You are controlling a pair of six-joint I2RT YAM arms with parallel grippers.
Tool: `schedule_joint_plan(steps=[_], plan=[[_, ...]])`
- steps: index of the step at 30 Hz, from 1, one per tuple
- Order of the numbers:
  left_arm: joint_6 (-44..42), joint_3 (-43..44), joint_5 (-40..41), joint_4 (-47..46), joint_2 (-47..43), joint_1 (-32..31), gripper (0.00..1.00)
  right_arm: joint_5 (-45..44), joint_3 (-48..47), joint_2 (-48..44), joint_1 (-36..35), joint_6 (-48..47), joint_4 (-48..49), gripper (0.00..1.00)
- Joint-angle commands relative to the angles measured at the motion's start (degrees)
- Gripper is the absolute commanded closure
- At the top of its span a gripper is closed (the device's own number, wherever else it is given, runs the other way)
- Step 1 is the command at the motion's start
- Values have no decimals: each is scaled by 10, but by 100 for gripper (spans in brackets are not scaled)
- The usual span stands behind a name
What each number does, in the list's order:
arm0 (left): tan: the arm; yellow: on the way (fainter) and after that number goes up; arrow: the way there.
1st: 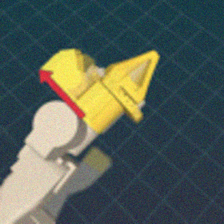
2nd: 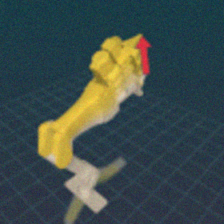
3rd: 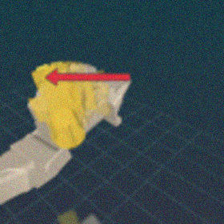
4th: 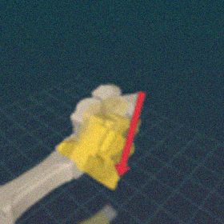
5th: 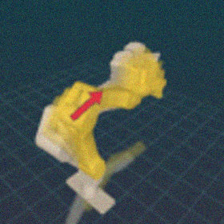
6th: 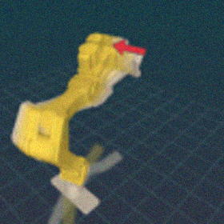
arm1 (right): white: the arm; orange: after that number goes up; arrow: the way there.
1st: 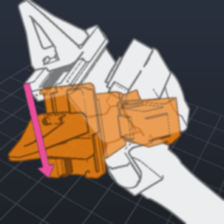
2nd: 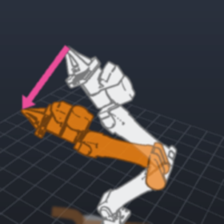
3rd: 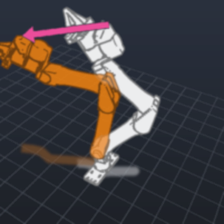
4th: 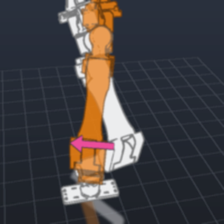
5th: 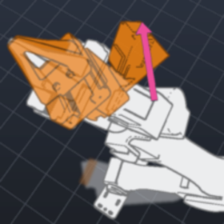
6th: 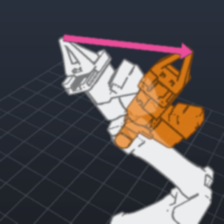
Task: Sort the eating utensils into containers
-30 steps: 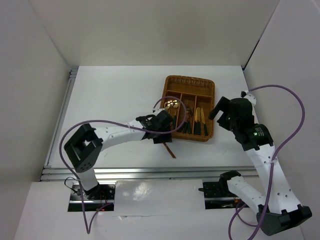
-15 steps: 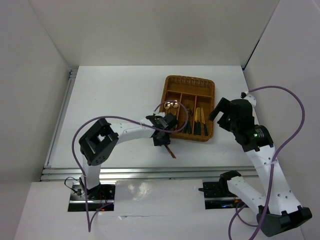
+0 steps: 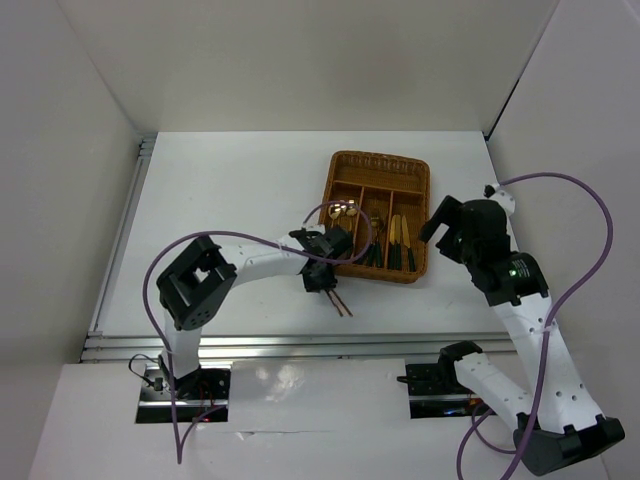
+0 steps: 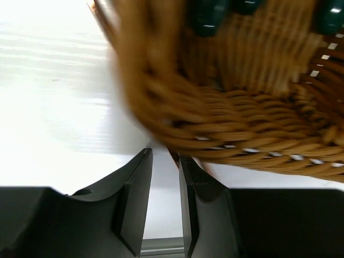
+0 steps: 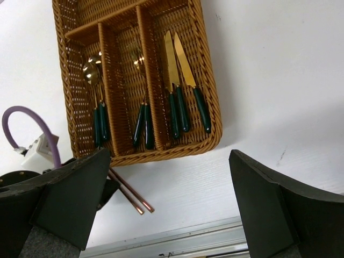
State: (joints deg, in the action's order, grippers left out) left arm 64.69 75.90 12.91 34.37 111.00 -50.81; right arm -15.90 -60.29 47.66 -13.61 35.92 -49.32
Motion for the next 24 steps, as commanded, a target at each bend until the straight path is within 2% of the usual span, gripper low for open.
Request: schedule_joint_plan(steps=[1, 9, 16, 24], plan=[[-3, -46, 9, 35, -24, 16, 60, -15, 8, -12, 2, -8, 15, 0], [-15, -76, 14, 48, -55, 33, 60, -4, 18, -12, 2, -2, 15, 0], [-39, -55, 14, 65, -79, 33, 45, -4, 18, -12, 2, -2, 20, 0], [-23, -44, -12, 47, -85, 33, 44, -4, 18, -12, 2, -2, 20, 0]])
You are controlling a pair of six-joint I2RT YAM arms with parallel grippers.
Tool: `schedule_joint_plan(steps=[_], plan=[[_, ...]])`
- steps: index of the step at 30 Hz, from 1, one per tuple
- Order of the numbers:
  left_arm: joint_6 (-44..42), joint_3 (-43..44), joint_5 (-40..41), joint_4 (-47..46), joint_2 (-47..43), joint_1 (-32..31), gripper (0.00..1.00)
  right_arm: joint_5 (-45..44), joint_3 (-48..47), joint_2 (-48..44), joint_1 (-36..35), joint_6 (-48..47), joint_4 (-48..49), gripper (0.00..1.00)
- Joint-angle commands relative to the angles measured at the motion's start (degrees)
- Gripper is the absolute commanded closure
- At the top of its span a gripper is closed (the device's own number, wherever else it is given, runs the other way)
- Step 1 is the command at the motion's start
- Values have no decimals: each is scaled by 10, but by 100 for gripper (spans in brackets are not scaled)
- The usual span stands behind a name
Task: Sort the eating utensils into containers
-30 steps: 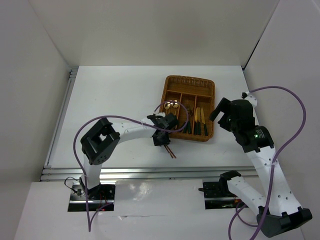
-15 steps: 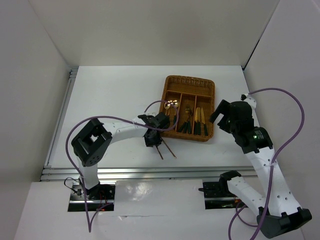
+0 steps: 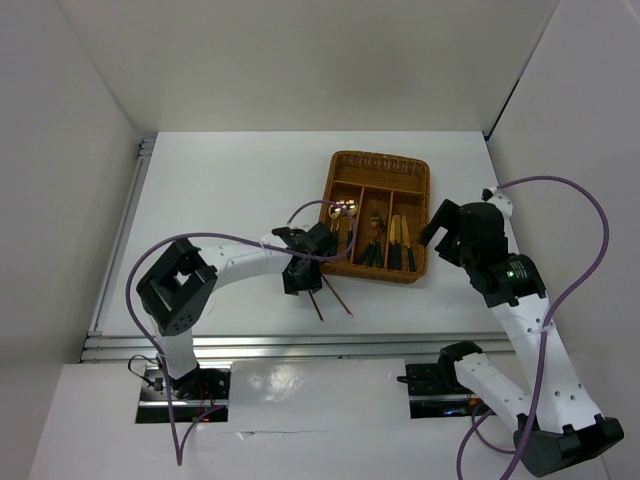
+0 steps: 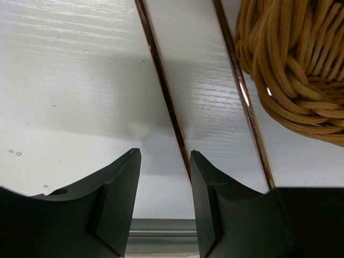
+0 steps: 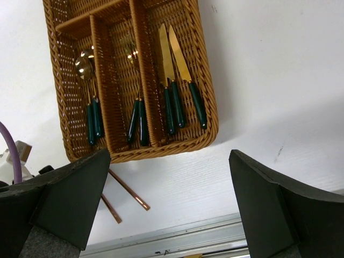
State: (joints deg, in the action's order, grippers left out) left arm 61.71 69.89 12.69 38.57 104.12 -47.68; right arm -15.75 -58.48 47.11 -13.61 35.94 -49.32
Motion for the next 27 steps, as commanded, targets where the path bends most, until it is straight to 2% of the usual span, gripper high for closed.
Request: schedule_joint_plan(steps=[1, 5, 8, 9, 17, 23, 27], plan=[[14, 22, -19, 5, -9, 2, 44, -5, 0, -6, 2, -3, 20, 0], [50, 27, -24, 12, 18, 2, 53, 1, 12, -17, 2, -3, 20, 0], [74, 42, -19, 38, 36, 2, 53, 1, 17, -22, 2, -3, 20, 0], [81, 48, -13, 45, 42, 2, 56, 1, 17, -22, 2, -3, 20, 0], [110, 30, -2, 74, 60, 2, 57, -5, 28, -44, 2, -3, 26, 0], [105, 11, -28, 56, 72, 7, 65, -5, 33, -49, 2, -3, 31, 0], [93, -3, -41, 34, 82, 13, 76, 0, 33, -49, 2, -3, 31, 0]])
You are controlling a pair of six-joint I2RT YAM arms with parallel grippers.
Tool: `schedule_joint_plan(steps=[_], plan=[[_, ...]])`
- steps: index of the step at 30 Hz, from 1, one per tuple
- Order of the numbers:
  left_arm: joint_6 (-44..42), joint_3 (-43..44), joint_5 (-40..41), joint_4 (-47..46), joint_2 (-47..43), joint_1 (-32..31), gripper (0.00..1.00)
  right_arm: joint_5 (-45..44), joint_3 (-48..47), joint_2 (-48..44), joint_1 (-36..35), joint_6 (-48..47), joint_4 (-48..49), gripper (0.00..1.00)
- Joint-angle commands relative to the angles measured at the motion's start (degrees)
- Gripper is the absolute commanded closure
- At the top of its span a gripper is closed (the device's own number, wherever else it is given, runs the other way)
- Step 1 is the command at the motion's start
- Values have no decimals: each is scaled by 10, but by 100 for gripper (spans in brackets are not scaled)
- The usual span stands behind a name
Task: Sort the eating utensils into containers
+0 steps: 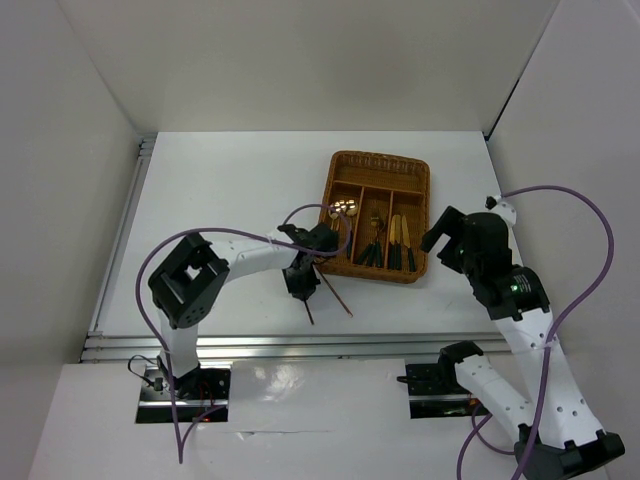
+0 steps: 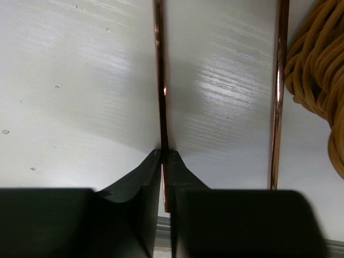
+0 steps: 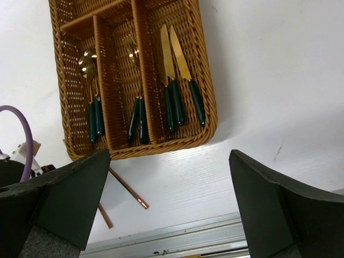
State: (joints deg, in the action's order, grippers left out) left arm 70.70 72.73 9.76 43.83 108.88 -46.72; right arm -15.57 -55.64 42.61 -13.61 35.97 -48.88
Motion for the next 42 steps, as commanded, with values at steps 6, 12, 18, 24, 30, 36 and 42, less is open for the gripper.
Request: schedule_joint_plan(steps=[6, 12, 18, 24, 30, 36, 42], plan=[[-50, -49, -17, -48, 29, 3, 93, -2, 4, -4, 2, -3, 27, 0], [-101, -13, 24, -4, -4, 3, 93, -2, -1, -4, 2, -3, 27, 0], [-146, 53, 37, 40, -45, 3, 93, 20, -1, 9, 2, 2, 34, 0], [-174, 78, 47, 66, -96, 33, 93, 34, -8, 45, 2, 2, 55, 0], [-267, 169, 4, 50, -126, 88, 93, 34, -25, 82, 2, -14, 87, 0], [-316, 352, -43, 28, -41, 101, 91, 28, -25, 127, 2, -20, 107, 0], [-305, 508, -130, -22, 93, 130, 91, -7, -44, 160, 2, -26, 131, 0]])
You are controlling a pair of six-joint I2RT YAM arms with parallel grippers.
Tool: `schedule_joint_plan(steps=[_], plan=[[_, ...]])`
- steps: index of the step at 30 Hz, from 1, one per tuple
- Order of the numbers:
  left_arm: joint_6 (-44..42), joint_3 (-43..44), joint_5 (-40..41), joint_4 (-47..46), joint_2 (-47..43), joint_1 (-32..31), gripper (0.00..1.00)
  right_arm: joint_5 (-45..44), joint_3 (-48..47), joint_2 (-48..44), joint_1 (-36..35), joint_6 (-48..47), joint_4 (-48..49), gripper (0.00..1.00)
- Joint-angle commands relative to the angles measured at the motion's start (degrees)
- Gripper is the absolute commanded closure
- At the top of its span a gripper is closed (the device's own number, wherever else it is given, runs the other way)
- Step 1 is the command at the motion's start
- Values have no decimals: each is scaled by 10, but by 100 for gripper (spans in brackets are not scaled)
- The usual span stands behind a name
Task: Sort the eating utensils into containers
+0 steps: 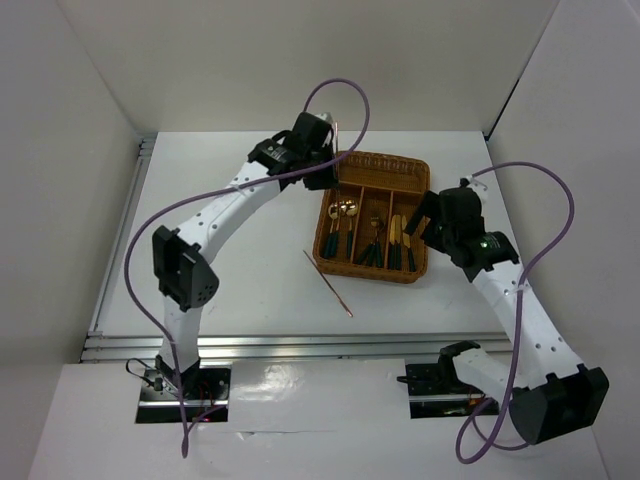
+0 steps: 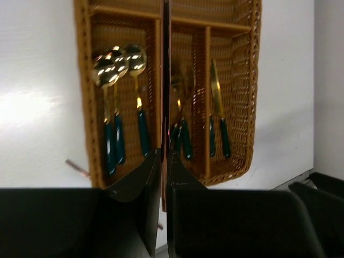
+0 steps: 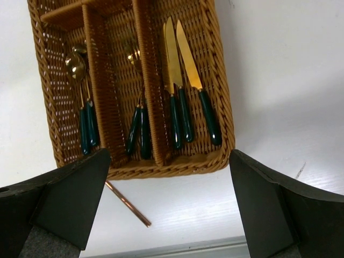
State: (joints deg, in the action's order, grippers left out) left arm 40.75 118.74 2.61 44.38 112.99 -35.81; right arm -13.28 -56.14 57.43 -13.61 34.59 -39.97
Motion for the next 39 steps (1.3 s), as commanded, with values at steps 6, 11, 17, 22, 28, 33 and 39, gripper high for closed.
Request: schedule_joint_plan(steps=[6, 11, 17, 22, 28, 33, 39], plan=[[130, 14, -106, -169, 98, 35, 91, -47, -127, 64, 2, -5, -19, 0], [279, -40, -111, -349, 109, 35, 91, -61, -236, 117, 2, -5, -93, 0], [381, 14, -39, -428, 170, 15, 89, -61, -253, 110, 2, 8, -119, 0], [469, -8, 74, -473, 196, -12, 86, -47, -235, 85, 2, 21, -119, 0], [538, -18, 187, -543, 237, -42, 82, -18, -228, 73, 8, 33, -150, 0], [580, 48, 243, -554, 323, -66, 79, -5, -228, 61, 8, 61, -194, 0], [652, 78, 285, -585, 390, -72, 75, 24, -233, 56, 8, 61, -205, 0]])
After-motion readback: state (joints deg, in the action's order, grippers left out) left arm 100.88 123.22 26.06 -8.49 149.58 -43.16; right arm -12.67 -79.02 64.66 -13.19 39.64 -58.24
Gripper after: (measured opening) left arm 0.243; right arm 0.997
